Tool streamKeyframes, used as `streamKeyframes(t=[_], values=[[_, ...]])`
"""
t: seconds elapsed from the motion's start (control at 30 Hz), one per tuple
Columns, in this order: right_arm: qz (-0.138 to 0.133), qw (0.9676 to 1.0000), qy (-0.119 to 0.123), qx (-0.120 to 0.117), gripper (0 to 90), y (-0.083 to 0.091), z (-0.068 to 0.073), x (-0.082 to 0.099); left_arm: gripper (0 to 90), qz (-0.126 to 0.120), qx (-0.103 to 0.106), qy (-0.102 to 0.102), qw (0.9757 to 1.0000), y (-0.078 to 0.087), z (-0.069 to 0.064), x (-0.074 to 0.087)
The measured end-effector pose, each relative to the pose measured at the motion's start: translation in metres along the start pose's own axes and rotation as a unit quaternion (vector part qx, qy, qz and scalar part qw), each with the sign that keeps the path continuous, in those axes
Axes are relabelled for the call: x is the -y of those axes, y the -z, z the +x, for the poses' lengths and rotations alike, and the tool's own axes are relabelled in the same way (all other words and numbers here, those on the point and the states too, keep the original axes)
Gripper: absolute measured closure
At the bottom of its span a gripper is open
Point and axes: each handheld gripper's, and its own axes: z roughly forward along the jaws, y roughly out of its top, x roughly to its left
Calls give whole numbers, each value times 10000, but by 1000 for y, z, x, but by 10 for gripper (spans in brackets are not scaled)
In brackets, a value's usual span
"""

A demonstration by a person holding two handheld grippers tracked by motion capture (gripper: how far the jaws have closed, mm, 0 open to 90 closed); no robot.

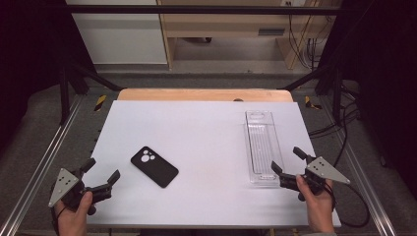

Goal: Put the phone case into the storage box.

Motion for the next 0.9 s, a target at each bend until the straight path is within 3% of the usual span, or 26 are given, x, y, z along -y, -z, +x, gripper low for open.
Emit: streamKeyframes(t=[0.2, 0.4, 0.63, 0.9], values=[[-52, 9999, -119, 95, 65, 4, -1, -1, 31, 148, -74, 32, 9999, -1, 0, 0], [-113, 9996, -116, 227, 63, 6, 0, -3, 38, 65, -163, 67, 9998, 2, -1, -1], [-111, 9994, -118, 299, 59, 6, -4, 0, 49, 188, -143, 42, 9997, -13, -5, 0], [-142, 9993, -114, 316, 53, 8, -3, -1, 51, 374, 54, -101, 9992, -33, -19, 1]])
